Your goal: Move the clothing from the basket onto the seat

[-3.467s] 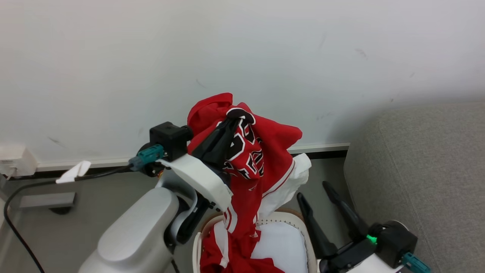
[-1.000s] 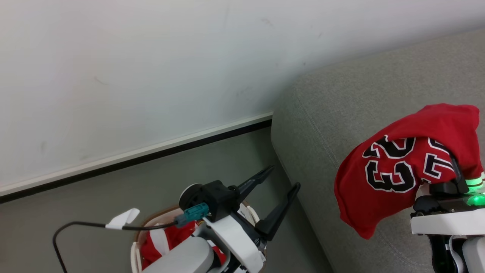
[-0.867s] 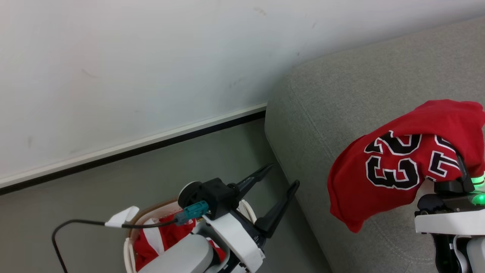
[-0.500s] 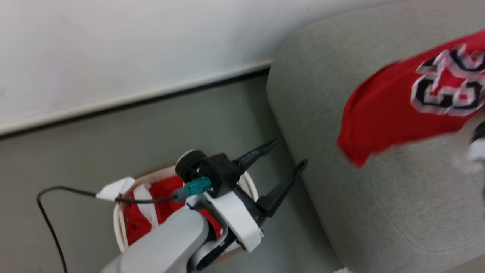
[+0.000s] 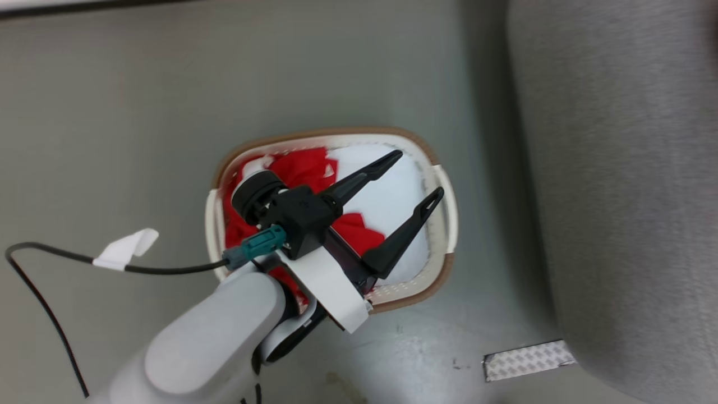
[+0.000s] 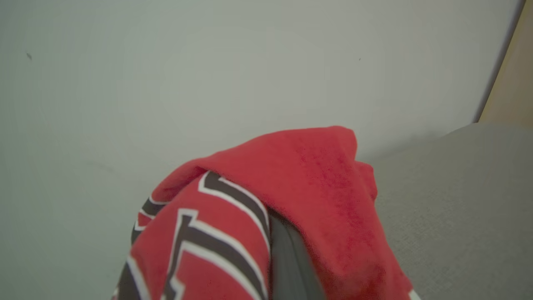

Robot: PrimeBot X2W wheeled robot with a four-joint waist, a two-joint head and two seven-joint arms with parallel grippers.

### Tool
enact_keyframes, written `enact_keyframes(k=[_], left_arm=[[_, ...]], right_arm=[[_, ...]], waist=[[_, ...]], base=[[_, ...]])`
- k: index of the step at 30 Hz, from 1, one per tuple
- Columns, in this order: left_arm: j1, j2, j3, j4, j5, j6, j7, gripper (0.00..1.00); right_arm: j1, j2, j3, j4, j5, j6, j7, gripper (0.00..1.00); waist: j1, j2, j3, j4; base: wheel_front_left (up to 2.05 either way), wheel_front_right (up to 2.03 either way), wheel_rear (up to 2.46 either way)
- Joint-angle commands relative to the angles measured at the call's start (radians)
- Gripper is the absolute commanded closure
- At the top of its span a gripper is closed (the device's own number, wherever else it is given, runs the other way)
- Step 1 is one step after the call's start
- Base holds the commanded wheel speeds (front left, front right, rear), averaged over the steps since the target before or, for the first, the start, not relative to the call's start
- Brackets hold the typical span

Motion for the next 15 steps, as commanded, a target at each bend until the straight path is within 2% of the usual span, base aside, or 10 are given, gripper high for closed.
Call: enact_keyframes(k=[1,3,4,5,6,7,10,15], left_arm=[[-0.013,0.0,0.007,0.002,0.009,0.0,-0.01,0.0],[-0.014,-0.005,0.009,0.011,0.004,0.002,-0.018,0.0],[-0.016,-0.008,0.008,0.017,0.002,0.003,-0.02,0.0],[-0.015,-0.012,0.008,0.023,0.001,0.002,-0.025,0.0],[-0.013,-0.014,0.007,0.029,-0.002,0.003,-0.03,0.0],[-0.01,-0.015,0.007,0.034,-0.004,0.004,-0.031,0.0],[0.002,-0.017,0.008,0.056,-0.013,0.005,-0.036,0.0],[0.027,-0.025,0.004,0.088,-0.024,0.006,-0.051,0.0]], right_arm=[[-0.012,-0.009,0.022,0.047,-0.04,-0.002,0.025,1.0],[-0.021,-0.02,0.057,0.126,-0.08,-0.002,0.081,1.0],[-0.031,-0.035,0.064,0.158,-0.095,-0.002,0.101,0.93],[-0.034,-0.037,0.082,0.189,-0.102,-0.002,0.129,0.6],[-0.037,-0.029,0.105,0.21,-0.107,-0.002,0.147,0.03],[-0.04,-0.027,0.126,0.223,-0.108,-0.002,0.167,0.0],[-0.019,-0.034,0.226,0.26,-0.122,-0.002,0.254,0.0],[0.021,-0.061,0.34,0.263,-0.095,-0.002,0.325,0.0]], waist=[[-0.0003,0.0,0.063,0.067],[-0.0003,0.0,0.064,0.071],[-0.0003,0.0,0.062,0.073],[-0.0003,0.0,0.057,0.073],[-0.0003,0.0,0.051,0.072],[-0.0003,0.0,0.045,0.069],[-0.0003,0.0,0.018,0.055],[-0.0003,0.0,-0.06,0.031]], base=[[0.0,0.0,0.0],[0.0,0.0,0.0],[0.0,0.0,0.0],[0.0,0.0,0.0],[0.0,0.0,0.0],[0.0,0.0,0.0],[0.0,0.0,0.0],[0.0,0.0,0.0]])
